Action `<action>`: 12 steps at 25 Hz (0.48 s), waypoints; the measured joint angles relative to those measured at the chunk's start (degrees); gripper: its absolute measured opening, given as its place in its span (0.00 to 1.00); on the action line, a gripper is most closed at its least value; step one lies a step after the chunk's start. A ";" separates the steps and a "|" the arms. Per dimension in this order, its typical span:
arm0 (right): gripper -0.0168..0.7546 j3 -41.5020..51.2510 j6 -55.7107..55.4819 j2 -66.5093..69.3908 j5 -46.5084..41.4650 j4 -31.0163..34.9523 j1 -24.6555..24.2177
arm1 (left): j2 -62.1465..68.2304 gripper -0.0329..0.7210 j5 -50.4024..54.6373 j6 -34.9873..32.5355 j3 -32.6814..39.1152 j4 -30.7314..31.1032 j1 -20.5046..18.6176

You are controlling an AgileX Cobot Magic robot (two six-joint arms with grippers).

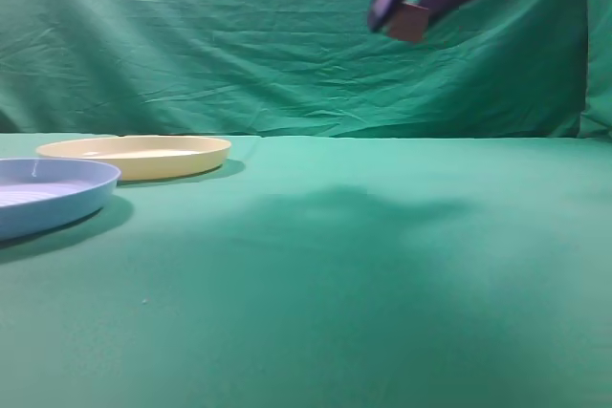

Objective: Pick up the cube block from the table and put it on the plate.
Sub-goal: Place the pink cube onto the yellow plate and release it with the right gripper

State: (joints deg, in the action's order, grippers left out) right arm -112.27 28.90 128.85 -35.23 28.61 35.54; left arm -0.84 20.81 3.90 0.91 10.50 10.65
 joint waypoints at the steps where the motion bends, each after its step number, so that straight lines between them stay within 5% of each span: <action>1: 0.41 -3.22 0.15 2.87 0.39 -0.11 1.05 | 0.00 0.04 0.00 0.00 0.00 0.00 0.00; 10: 0.41 -15.47 5.78 15.77 2.37 -0.61 4.67 | 0.00 0.04 0.00 0.00 0.00 0.00 0.00; 12: 0.62 -15.70 5.83 16.01 2.99 -1.15 4.67 | 0.00 0.04 0.00 0.00 0.00 0.00 0.00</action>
State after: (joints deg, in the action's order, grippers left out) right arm -127.97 34.73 144.86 -32.23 27.47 40.21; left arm -0.84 20.81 3.90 0.91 10.50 10.65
